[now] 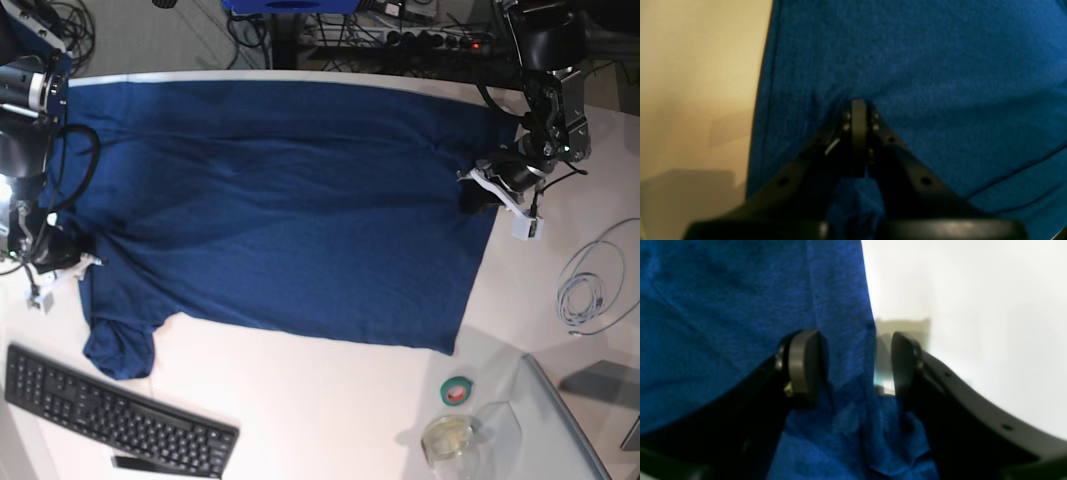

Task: Layout the t-shirt on the table in an organized manner, then fold the t-shirt properly
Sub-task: 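Slide the left gripper along the shirt edge toward the hem, then grasp the hem corner with the left gripper and pull it outward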

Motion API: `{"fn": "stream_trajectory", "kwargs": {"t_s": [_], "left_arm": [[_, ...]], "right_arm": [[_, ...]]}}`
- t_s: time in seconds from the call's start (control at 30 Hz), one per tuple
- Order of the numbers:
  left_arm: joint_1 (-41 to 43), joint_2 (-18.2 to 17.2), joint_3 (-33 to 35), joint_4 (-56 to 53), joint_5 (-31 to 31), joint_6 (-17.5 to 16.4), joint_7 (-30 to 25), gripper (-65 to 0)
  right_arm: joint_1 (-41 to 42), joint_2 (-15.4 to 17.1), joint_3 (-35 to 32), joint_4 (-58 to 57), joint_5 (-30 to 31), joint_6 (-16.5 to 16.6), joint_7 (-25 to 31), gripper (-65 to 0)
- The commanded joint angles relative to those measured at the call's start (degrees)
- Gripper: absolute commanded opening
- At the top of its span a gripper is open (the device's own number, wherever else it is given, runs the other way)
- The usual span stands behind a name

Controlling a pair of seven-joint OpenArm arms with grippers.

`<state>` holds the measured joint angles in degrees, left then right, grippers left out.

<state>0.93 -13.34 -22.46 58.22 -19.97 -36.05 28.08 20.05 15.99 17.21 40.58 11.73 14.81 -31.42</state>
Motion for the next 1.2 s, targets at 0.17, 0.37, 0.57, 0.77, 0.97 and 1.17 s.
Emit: {"fn": "stream_trajectory", "kwargs": {"t_s": [0.17,0.37,0.57,0.77,0.97,1.17], "left_arm": [[-0.45,-0.59,-0.09,1.26,0.49,0.23,0.72,-65.0],[1.58,-0.15,-4.14,14.71,0.32,0.05,8.01,-65.0],[-5.54,1.34,-9.67,16.64,1.02,0.05,12.67,-65.0],[-18.03,-1.21,-9.59,-1.29,1.02,-0.03,12.41,-30.4],[-23.57,-2.61,1.32,-16.59,0.58,0.14,-0.16,-8.9],[-24.45,-2.17,3.69,-25.56,0.41,0.4,-5.97,-16.8]], "right_arm": [[1.0,0.85,0.41,1.14,0.27,0.18,0.25,-63.3],[-1.55,0.41,0.41,9.84,0.36,0.18,-0.19,-65.0],[-1.64,0.41,0.33,10.46,0.36,0.18,-0.19,-65.0],[-1.9,0.41,0.06,10.72,0.36,0.18,-0.27,-65.0],[-1.99,0.41,0.06,10.9,0.36,0.27,-0.27,-65.0],[-2.6,0.5,0.33,10.98,0.36,0.27,-0.19,-65.0]]}}
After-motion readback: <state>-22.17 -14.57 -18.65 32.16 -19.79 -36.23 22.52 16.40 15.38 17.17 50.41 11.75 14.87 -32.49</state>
